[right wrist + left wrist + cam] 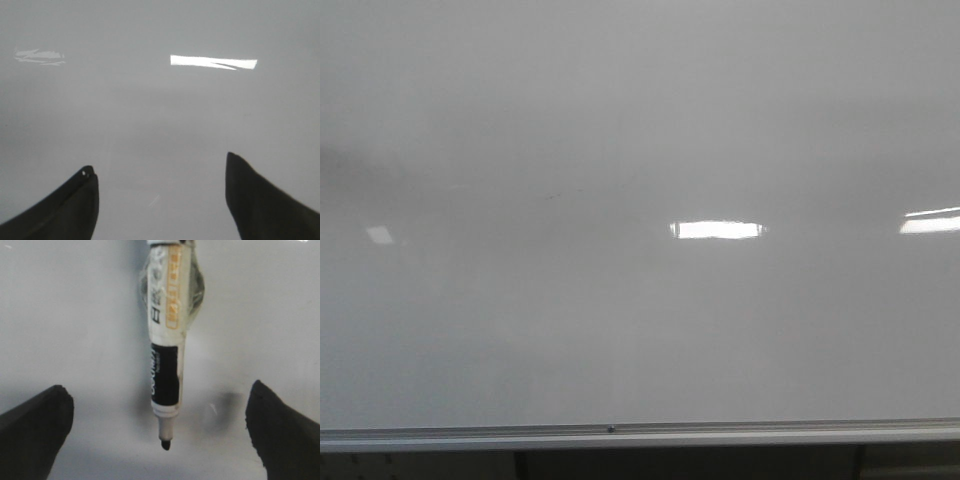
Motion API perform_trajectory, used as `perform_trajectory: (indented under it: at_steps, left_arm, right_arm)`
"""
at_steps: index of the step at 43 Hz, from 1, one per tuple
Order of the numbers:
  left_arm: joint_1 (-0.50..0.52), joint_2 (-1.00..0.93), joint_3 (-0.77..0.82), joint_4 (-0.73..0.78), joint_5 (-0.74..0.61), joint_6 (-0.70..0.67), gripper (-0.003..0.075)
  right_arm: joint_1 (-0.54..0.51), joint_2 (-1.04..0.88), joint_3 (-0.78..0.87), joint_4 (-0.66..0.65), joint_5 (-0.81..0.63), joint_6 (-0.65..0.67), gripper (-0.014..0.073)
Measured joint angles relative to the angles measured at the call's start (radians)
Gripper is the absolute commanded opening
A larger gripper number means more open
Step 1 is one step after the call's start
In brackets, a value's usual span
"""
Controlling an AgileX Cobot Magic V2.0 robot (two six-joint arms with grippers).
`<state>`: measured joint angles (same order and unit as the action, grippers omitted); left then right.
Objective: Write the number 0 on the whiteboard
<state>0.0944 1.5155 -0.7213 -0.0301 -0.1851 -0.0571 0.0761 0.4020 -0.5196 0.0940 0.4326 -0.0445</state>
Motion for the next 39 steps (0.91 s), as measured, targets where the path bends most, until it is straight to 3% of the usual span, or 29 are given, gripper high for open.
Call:
perform_trajectory:
  at_steps: [15, 27, 39]
  left_arm:
    - [0.0, 0.016, 0.0, 0.002, -0.051, 0.0, 0.0293]
    - [0.0, 0.016, 0.0, 0.002, -0.051, 0.0, -0.0013]
    - [-0.002, 0.008, -0.005, 0.006, -0.019, 0.0, -0.0019]
  right_arm:
    - [0.0, 0.0, 0.0, 0.0, 0.0, 0.0, 0.0551]
    - [0.0, 0.0, 0.0, 0.0, 0.0, 0.0, 0.0551]
    - [0.0, 0.0, 0.0, 0.0, 0.0, 0.0, 0.0551]
